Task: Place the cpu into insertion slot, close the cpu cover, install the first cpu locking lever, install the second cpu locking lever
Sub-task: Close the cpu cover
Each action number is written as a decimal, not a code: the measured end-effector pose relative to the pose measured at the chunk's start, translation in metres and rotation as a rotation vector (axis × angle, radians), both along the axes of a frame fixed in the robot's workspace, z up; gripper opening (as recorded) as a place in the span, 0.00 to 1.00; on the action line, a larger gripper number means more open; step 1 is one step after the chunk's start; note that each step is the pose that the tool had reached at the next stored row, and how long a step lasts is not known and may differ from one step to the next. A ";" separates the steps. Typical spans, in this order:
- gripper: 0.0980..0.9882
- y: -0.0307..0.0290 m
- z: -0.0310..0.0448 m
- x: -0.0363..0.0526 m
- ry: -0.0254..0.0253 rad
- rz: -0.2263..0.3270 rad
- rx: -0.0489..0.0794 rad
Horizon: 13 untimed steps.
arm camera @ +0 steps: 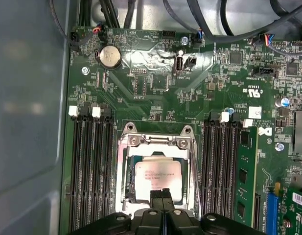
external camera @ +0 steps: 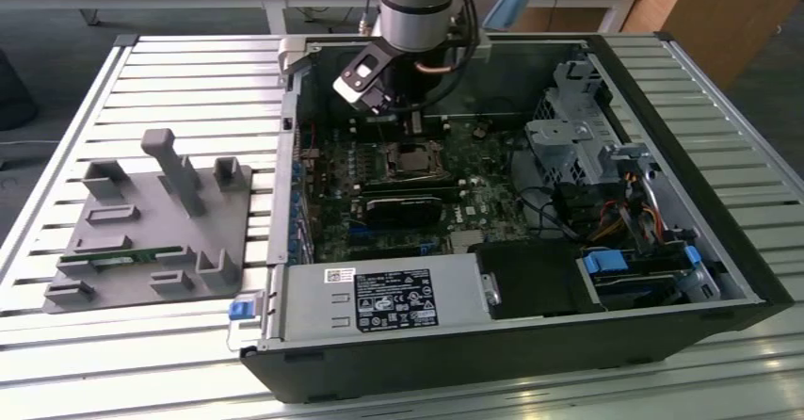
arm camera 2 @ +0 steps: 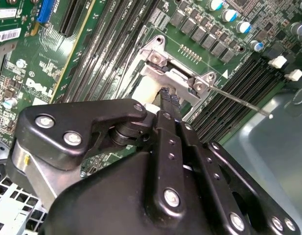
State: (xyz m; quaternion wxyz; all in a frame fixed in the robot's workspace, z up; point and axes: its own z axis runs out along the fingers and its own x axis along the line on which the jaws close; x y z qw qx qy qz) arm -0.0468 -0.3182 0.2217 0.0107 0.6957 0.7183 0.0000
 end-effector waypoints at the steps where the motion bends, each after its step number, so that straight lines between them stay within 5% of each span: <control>1: 0.01 0.0000 -0.0005 -0.0009 0.0000 0.000 0.000; 13: 0.01 0.0000 -0.0113 -0.0058 0.0000 0.000 0.000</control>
